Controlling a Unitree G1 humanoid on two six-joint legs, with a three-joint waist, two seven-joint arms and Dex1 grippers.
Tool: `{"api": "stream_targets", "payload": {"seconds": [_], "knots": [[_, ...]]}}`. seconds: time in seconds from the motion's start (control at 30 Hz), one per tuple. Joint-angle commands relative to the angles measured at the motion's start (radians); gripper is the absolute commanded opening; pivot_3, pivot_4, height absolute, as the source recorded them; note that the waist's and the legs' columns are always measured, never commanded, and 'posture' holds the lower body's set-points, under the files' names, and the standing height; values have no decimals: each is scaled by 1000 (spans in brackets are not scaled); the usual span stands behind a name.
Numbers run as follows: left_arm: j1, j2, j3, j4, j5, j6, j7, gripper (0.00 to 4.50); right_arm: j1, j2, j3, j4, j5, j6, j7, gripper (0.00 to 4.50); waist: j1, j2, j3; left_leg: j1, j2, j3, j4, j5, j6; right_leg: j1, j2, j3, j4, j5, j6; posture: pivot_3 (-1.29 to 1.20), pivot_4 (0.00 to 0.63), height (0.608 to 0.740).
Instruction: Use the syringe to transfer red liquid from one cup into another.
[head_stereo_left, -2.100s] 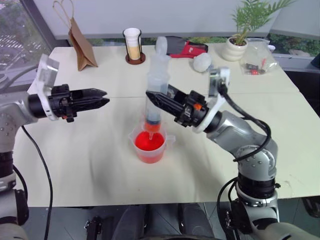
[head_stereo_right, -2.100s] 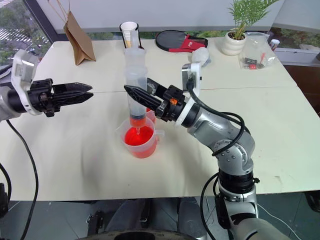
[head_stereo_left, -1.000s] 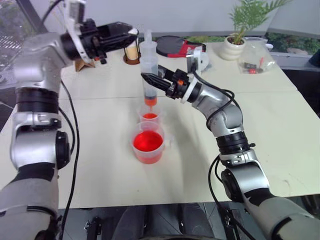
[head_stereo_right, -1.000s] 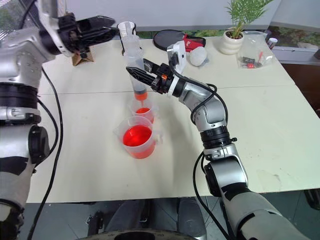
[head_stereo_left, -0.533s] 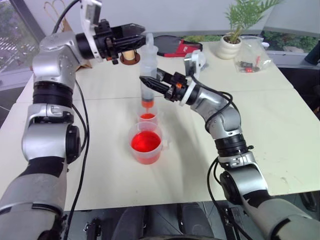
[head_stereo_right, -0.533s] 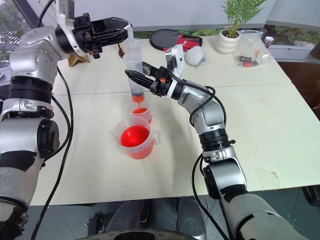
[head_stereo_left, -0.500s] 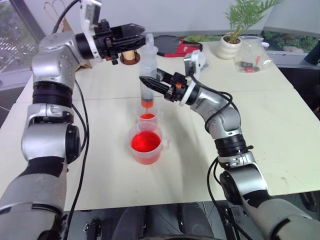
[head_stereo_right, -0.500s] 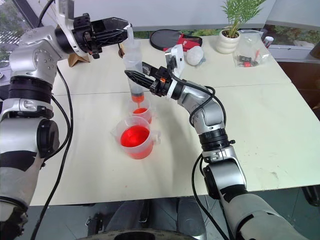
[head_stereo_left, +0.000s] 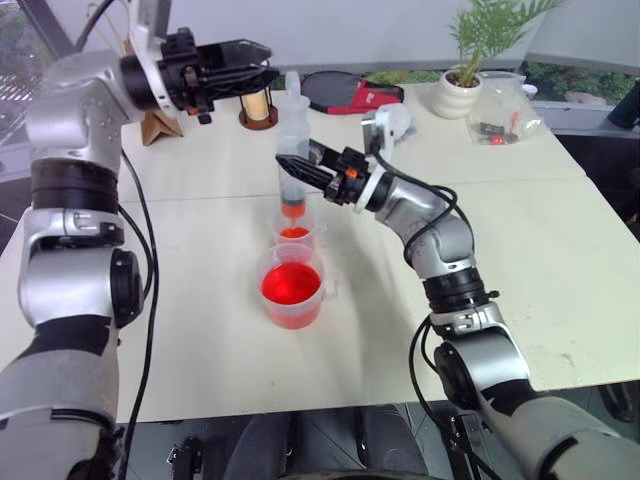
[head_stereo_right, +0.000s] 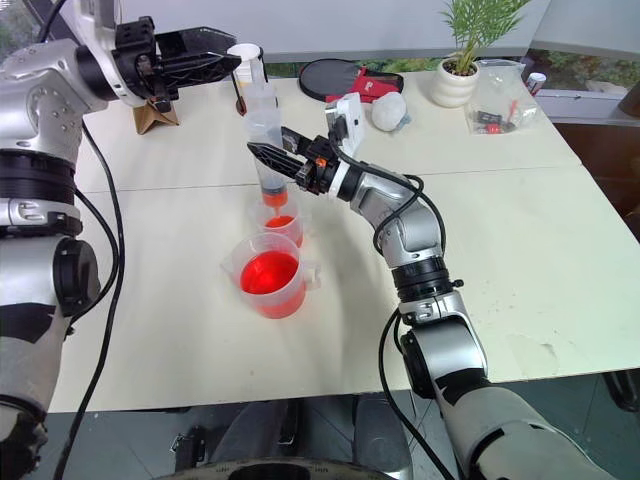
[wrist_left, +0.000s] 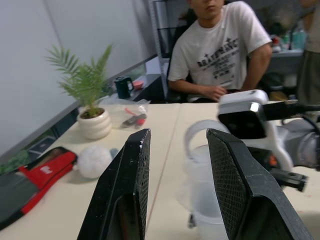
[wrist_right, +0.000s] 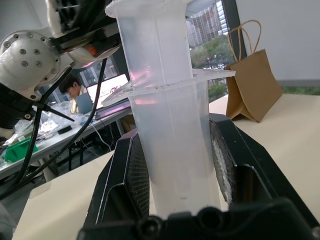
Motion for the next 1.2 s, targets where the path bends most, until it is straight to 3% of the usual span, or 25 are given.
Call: {"api": "stream_targets", "payload": {"seconds": [0.03, 0.5, 0.63, 1.2], "knots": [[7, 5, 16, -63, -13, 10, -3, 1790, -38, 11, -19, -13, 5, -26, 7, 1388, -1, 0, 0, 0, 0, 0, 0, 0, 0, 0, 0, 0, 0, 0, 0, 0, 150, 739], [-49, -66, -1, 108, 67, -157, 43, 1790, -8, 20, 11, -70, -9, -19, 12, 1388, -3, 0, 0, 0, 0, 0, 0, 0, 0, 0, 0, 0, 0, 0, 0, 0, 150, 739], [-69, -87, 4, 127, 65, -167, 24, 51, -2, 22, 19, -74, -16, -21, 14, 1388, -1, 0, 0, 0, -1, 0, 0, 0, 0, 0, 0, 0, 0, 0, 0, 0, 150, 739], [57, -54, -22, 25, 95, -128, 10, 51, -61, 20, -11, -69, -39, -73, 8, 1388, -6, 0, 0, 0, 0, 0, 0, 0, 0, -1, 0, 0, 5, 0, 0, 0, 150, 739]]}}
